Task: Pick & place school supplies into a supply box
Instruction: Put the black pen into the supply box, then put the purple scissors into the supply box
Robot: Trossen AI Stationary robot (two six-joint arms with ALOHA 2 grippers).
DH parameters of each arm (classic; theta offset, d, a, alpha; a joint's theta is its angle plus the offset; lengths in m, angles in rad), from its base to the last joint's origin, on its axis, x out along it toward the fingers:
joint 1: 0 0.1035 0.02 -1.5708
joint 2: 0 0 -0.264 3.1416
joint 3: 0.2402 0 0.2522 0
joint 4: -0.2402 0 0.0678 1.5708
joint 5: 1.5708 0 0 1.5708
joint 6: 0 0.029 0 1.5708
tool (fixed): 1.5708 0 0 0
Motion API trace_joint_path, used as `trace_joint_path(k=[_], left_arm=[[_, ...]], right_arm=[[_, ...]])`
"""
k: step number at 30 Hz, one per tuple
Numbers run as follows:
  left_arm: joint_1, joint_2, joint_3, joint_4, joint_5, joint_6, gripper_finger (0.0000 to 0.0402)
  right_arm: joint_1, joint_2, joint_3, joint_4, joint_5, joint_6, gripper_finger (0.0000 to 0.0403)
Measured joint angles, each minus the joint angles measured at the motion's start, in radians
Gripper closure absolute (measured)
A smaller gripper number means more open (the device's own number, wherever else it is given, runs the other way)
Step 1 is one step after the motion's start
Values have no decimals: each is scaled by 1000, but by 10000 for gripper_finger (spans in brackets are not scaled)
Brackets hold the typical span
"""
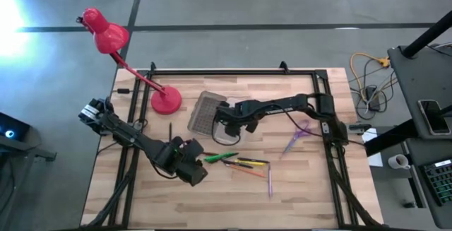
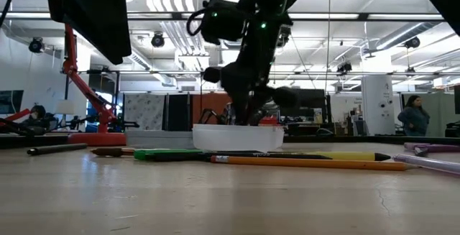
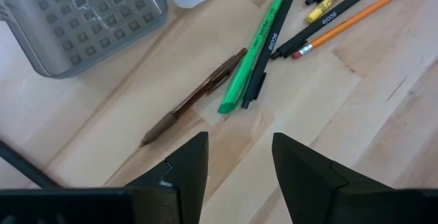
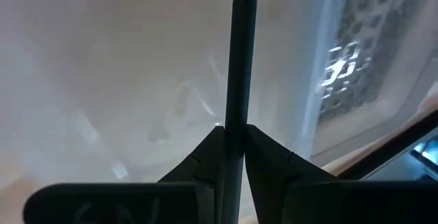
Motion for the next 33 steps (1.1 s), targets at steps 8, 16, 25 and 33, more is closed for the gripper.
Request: trace_joint_path(k=[8, 16, 25, 33], left_arm=[[0, -12, -1, 0, -20, 0, 254], [1, -12, -2, 0, -20, 0, 254], [3, -11, -10, 0, -49, 1, 254], [37, -12, -12, 4, -71, 61, 254]], right_arm=[[5, 12, 2, 28, -1, 42, 337], [18, 11, 9, 40, 60, 101, 264], [26, -86, 27, -200, 284, 1009, 223], [31, -286, -55, -553, 99, 1808, 235]])
